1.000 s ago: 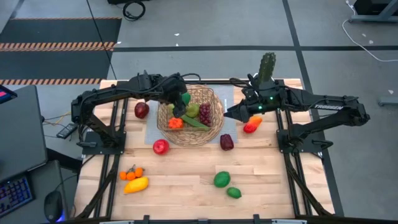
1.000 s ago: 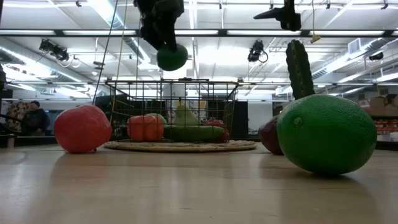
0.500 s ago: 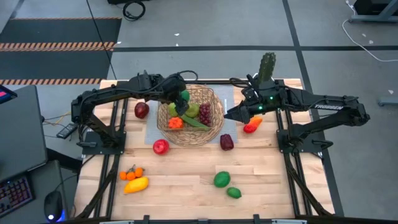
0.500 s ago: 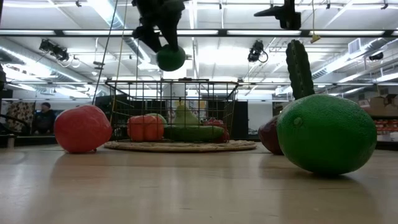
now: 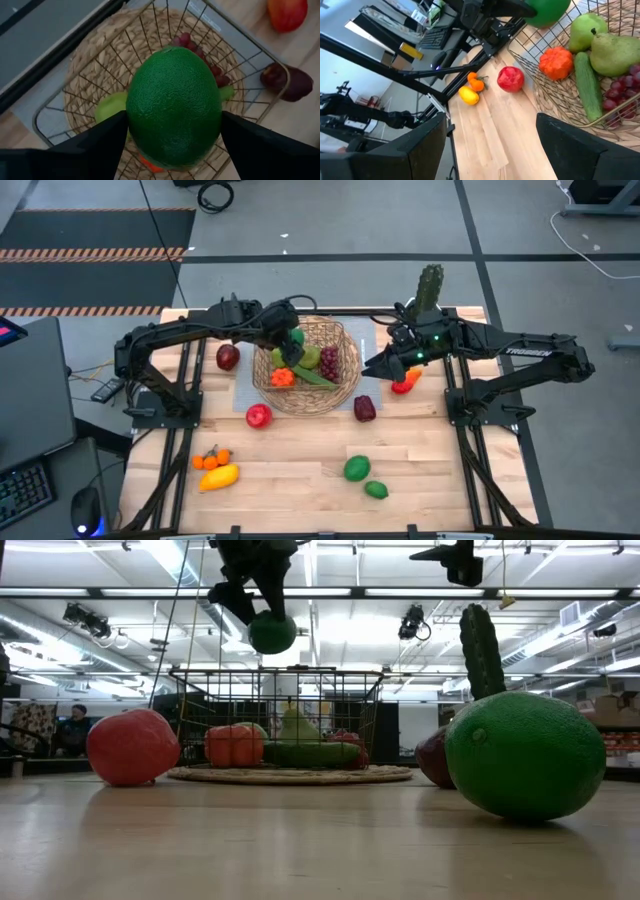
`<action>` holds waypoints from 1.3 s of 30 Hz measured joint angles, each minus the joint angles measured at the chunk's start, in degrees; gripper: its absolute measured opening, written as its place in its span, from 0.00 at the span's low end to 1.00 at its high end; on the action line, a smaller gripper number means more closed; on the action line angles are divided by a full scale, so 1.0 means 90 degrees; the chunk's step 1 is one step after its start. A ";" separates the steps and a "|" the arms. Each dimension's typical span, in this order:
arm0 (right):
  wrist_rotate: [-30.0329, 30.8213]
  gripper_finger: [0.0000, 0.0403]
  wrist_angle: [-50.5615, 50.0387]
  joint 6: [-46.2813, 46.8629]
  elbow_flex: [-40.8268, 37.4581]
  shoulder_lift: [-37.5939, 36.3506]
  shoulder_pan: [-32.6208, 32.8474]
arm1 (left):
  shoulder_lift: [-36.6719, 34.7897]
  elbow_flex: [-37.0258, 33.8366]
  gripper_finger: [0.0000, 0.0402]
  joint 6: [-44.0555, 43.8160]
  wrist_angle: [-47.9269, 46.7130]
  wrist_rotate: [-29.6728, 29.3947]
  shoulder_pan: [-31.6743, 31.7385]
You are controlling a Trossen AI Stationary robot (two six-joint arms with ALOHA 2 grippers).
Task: Build produce basket
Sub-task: Put the left lime into the gold wire basket
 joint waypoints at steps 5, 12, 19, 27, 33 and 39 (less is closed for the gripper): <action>0.0003 0.77 -0.0002 -0.0063 0.0000 0.0000 -0.0001 | 0.0000 0.0000 0.79 -0.0128 -0.0141 0.0187 0.0010; 0.0205 0.77 0.0000 -0.0066 0.0000 0.0000 -0.0002 | 0.0000 0.0000 0.79 -0.0091 -0.0321 0.0355 0.0012; 0.0393 0.77 0.0192 0.0000 0.0002 0.0000 -0.0002 | 0.0000 0.0001 0.79 0.0022 -0.0414 0.0542 0.0058; 0.0313 0.77 0.0227 0.0049 0.0002 0.0000 -0.0002 | -0.0002 0.0002 0.79 -0.0076 -0.0323 0.0545 0.0070; 0.0298 0.77 0.0281 -0.0023 0.0002 0.0000 -0.0002 | -0.0002 0.0002 0.79 -0.0781 -0.0013 0.0545 0.0073; 0.0296 0.77 0.0279 -0.0061 0.0002 0.0000 -0.0002 | -0.0002 0.0002 0.79 -0.0959 0.0192 0.0583 -0.0017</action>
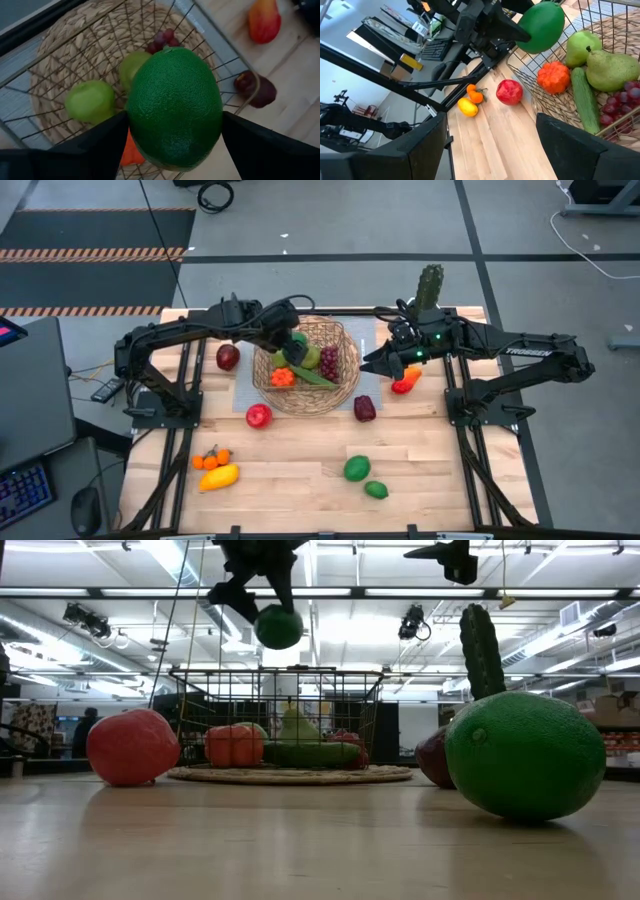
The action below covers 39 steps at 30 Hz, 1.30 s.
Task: Build produce basket
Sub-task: Put the left lime into the gold wire basket
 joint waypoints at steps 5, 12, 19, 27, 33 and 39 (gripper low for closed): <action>0.0000 0.77 0.0000 -0.0022 0.0000 0.0000 0.0000 | 0.0000 0.0002 0.79 0.0025 0.0088 0.0009 -0.0113; 0.0000 0.77 0.0001 -0.0026 0.0000 0.0000 0.0000 | 0.0000 0.0002 0.79 0.0185 0.0347 0.0000 -0.0093; -0.0002 0.77 0.0001 -0.0017 0.0000 0.0000 0.0000 | 0.0000 0.0005 0.79 0.0022 0.0938 0.0001 -0.0123; -0.0005 0.77 0.0000 -0.0120 0.0000 0.0000 0.0000 | 0.0000 0.0005 0.79 0.0022 0.1014 0.0002 -0.0127; -0.0273 0.77 0.0000 -0.0218 0.0000 0.0000 0.0000 | 0.0000 0.0005 0.79 0.0040 0.1099 -0.0011 -0.0127; -0.0508 0.77 0.0000 -0.0287 0.0000 0.0000 0.0002 | 0.0000 0.0005 0.80 0.0174 0.1094 -0.0025 -0.0127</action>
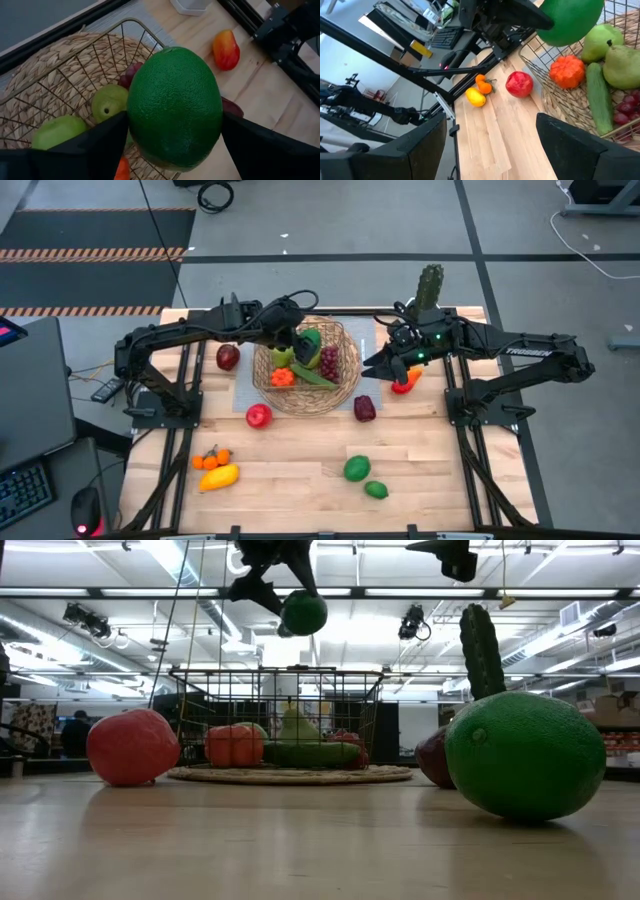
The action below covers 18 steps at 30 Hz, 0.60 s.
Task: Build produce basket
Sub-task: Put the left lime into the gold wire basket, then put the right lime into the gold wire basket
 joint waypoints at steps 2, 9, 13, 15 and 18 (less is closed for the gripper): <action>-0.0002 0.77 0.0000 -0.0018 0.0000 0.0000 -0.0001 | 0.0000 0.0000 0.83 0.0229 0.0028 0.0021 -0.0003; 0.0163 0.77 0.0000 0.0074 0.0000 0.0000 -0.0002 | 0.0002 0.0000 0.91 0.0698 0.0309 0.0247 0.0043; 0.0219 0.77 0.0013 0.0332 0.0000 0.0000 0.0001 | 0.0002 0.0000 0.91 0.0586 0.0392 0.0192 0.0162; 0.0219 0.77 0.0039 0.0355 0.0000 0.0000 0.0001 | 0.0002 0.0000 0.91 0.0484 0.0425 0.0202 0.0151; 0.0308 0.77 0.0051 0.0361 0.0000 0.0000 0.0001 | 0.0002 0.0000 0.91 0.0476 0.0418 0.0235 0.0138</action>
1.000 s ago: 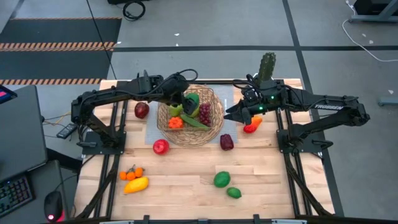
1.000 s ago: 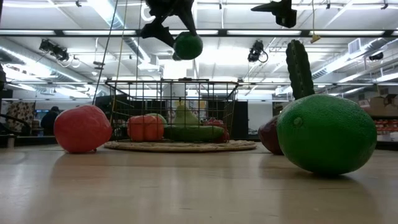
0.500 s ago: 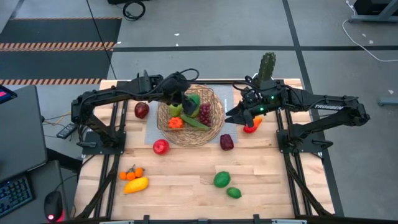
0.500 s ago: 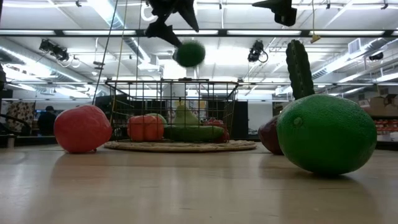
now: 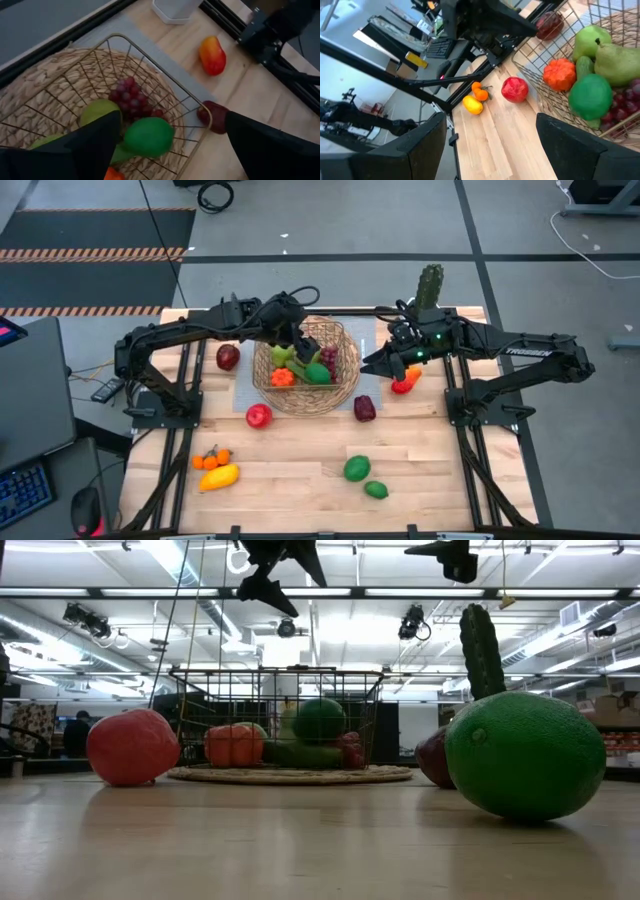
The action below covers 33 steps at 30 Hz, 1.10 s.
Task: Build produce basket
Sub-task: Put the right lime into the gold wire basket
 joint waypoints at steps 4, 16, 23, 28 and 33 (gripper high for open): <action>0.0061 0.77 -0.0002 0.0138 0.0000 0.0002 0.0000 | 0.0000 0.0000 0.91 -0.0006 0.0000 -0.0011 0.0007; 0.0444 0.77 -0.1005 0.0575 0.0000 0.0028 0.0030 | 0.0002 0.0000 0.91 -0.0141 0.0151 0.0240 -0.0194; 0.0305 0.77 -0.1848 0.0402 0.0000 0.0092 0.0318 | -0.0017 -0.0007 0.91 -0.0320 0.0661 0.1352 -0.0427; 0.0484 0.77 -0.1715 0.0627 0.0000 0.0143 0.0651 | -0.0017 -0.0007 0.91 -0.0677 0.1823 0.1457 -0.0988; 0.0976 0.77 -0.1637 0.0442 0.0000 0.0136 0.1139 | -0.0019 -0.0007 0.91 -0.1040 0.3024 0.1005 -0.1576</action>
